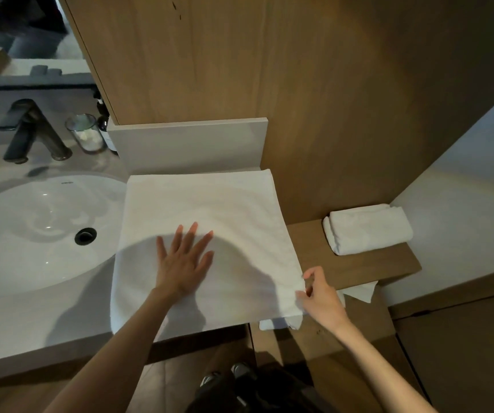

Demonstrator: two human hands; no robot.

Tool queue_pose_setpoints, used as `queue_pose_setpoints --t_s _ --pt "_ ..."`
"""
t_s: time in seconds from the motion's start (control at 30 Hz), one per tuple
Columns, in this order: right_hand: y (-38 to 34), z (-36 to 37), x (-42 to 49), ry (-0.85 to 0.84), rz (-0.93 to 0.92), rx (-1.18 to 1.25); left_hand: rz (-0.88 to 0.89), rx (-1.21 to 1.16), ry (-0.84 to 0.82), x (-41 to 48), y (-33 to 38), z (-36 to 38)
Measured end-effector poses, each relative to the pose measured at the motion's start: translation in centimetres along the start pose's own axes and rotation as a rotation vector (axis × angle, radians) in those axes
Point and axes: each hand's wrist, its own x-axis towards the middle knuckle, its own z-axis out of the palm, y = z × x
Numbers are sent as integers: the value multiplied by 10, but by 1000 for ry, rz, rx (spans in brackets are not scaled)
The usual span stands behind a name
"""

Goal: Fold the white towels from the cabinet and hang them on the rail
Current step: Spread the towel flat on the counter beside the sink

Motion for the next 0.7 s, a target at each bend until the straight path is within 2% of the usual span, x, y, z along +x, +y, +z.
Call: queue_pose_setpoints --t_s 0.07,0.13,0.2,0.27,0.33,0.4,0.47,0.53,0.63,0.7 --pt "2 6 -1 34 -2 -30 5 -3 -5 -1 2 0" --pt "-2 8 -1 132 -73 -179 -11 -19 -9 -3 4 -1" --pt "-13 15 2 299 -240 -374 -41 -54 -27 -6 7 1" --pt "-38 29 3 355 -405 -388 -46 -161 -18 -10 14 -1" --pt "-67 53 8 292 -523 -267 -36 -348 69 -15 20 -5" --pt "-90 81 21 181 -567 -258 -14 -426 167 -20 20 -5" --pt "-103 108 38 113 -553 -330 -44 -386 178 -26 12 0" --pt "-103 125 50 127 -541 -440 -95 -292 145 -34 5 6" --pt "-91 127 57 143 -613 -622 -162 -195 114 -46 1 5" --pt "-78 117 68 122 -670 -648 -185 -175 109 -51 -4 2"
